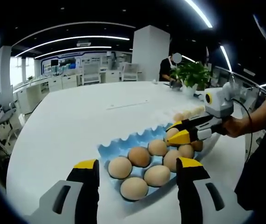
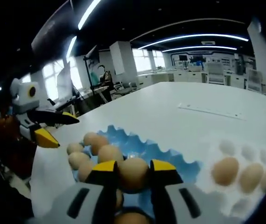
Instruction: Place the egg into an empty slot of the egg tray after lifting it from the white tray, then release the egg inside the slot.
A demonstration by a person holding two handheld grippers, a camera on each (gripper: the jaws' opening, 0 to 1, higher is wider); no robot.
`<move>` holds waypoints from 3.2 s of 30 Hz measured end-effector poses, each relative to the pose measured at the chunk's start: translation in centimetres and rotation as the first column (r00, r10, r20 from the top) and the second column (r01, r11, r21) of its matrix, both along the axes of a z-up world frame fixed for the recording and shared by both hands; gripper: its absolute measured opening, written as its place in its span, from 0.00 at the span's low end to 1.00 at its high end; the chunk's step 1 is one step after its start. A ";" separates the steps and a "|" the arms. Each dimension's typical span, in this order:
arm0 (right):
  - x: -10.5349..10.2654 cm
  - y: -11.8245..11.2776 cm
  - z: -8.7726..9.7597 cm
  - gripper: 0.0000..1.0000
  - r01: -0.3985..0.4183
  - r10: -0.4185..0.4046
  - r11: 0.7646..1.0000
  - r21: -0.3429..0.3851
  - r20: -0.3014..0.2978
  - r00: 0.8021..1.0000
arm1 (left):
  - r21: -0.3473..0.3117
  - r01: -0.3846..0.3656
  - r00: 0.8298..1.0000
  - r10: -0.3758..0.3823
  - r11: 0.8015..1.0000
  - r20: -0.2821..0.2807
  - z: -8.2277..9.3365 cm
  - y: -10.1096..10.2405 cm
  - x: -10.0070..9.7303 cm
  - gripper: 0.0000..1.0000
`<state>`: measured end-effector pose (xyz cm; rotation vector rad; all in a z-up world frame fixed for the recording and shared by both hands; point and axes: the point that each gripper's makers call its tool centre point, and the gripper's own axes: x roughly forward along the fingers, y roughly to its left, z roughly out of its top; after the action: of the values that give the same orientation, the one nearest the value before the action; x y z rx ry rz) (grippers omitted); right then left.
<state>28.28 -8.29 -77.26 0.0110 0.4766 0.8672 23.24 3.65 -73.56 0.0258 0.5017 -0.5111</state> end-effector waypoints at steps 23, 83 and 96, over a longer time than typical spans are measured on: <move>0.1 0.2 -0.2 0.27 -0.034 0.034 0.999 -0.029 0.012 0.999 | 0.001 0.012 1.000 -0.012 1.000 0.005 0.2 -0.5 0.2 0.66; 1.4 -34.4 -0.9 0.30 0.741 -0.727 0.649 -0.172 0.145 0.671 | -0.033 0.016 1.000 -0.017 0.999 -0.017 -0.2 -1.2 -0.4 0.99; 1.8 -34.2 0.7 0.25 0.744 -0.726 0.651 -0.149 0.166 0.668 | -0.022 0.019 1.000 -0.019 1.000 -0.011 0.3 -1.5 -0.3 0.97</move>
<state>30.08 -42.51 -76.56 -0.0238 0.4184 -0.0041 22.91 2.18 -73.26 0.0065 0.5073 -0.5357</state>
